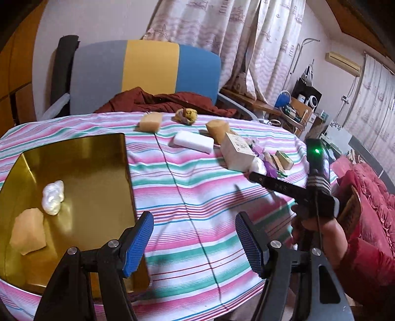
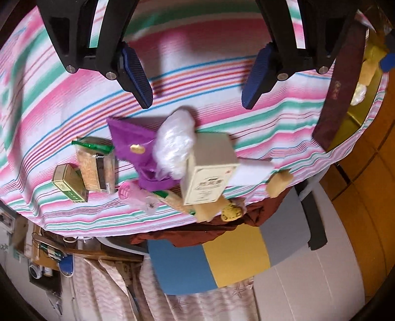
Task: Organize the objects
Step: 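Move both tools back toward the items and grasp another plastic bundle with the right tool, then grasp the cream boxed product with the left tool while the right tool holds the bundle, then place the cream box and plastic bundle into the gold tray, opening both tools, then grasp the pink hair-roller case with the right tool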
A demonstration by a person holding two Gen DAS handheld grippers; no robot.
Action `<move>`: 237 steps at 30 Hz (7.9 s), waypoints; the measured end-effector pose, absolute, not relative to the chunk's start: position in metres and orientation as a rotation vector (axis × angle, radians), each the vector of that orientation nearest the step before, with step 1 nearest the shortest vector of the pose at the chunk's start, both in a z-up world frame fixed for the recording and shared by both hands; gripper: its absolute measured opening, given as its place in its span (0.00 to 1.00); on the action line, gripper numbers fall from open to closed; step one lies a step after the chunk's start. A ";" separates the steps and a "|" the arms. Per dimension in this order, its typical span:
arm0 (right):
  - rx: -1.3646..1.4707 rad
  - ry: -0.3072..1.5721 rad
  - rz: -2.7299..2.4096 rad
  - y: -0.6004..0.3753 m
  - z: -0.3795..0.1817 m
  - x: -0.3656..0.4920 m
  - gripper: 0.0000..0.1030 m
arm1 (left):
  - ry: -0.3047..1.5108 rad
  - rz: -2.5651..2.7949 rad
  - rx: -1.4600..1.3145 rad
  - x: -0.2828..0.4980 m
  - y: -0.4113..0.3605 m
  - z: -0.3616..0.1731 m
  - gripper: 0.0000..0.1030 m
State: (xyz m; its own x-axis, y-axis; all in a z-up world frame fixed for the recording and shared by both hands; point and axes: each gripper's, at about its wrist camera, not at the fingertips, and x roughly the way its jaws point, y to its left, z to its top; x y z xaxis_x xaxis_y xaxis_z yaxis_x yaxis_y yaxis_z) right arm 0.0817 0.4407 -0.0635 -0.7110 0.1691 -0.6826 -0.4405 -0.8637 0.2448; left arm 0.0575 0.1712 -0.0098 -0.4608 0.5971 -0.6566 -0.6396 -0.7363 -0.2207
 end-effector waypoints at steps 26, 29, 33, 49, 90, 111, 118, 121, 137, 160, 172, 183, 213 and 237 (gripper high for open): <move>-0.875 0.585 2.487 0.499 -0.081 0.069 0.36 | 0.107 2.088 -1.064 0.010 0.285 -0.018 0.73; -0.851 0.577 2.477 0.497 -0.081 0.073 0.36 | 0.115 2.064 -1.085 -0.005 0.320 -0.020 0.73; -0.811 0.601 2.464 0.498 -0.083 0.079 0.36 | 0.116 2.047 -1.116 -0.026 0.365 -0.023 0.73; -0.784 0.638 2.477 0.502 -0.086 0.081 0.36 | 0.284 2.103 -1.151 -0.054 0.436 -0.060 0.64; -0.800 0.573 2.451 0.497 -0.083 0.084 0.36 | 0.259 2.163 -0.938 -0.004 0.334 -0.079 0.50; -0.953 0.599 2.560 0.412 -0.070 0.085 0.36 | 0.051 2.199 -0.907 0.040 0.210 -0.036 0.50; -0.965 0.591 2.695 0.362 -0.048 0.076 0.36 | -0.040 2.282 -0.929 0.039 0.146 -0.022 0.50; -0.956 0.559 2.780 0.336 -0.031 0.072 0.36 | -0.085 2.312 -0.965 0.032 0.121 -0.020 0.50; -1.129 0.333 3.145 0.195 0.001 0.040 0.36 | -0.025 2.375 -1.242 0.004 0.049 -0.050 0.50; -1.223 0.444 3.098 0.192 -0.023 0.039 0.63 | -0.032 2.501 -1.153 0.011 0.035 -0.042 0.57; -1.135 0.530 3.004 0.220 -0.022 0.047 0.78 | -0.121 2.565 -1.023 0.018 0.027 -0.024 0.59; -1.061 0.601 2.891 0.263 -0.024 0.054 0.79 | -0.114 2.431 -0.956 0.042 0.061 -0.019 0.59; -0.957 0.521 2.529 0.416 -0.053 0.097 0.81 | 0.087 2.208 -0.991 0.070 0.149 -0.021 0.64; -0.845 0.541 2.458 0.545 -0.031 0.056 0.81 | 0.188 2.126 -1.088 0.069 0.199 -0.039 0.64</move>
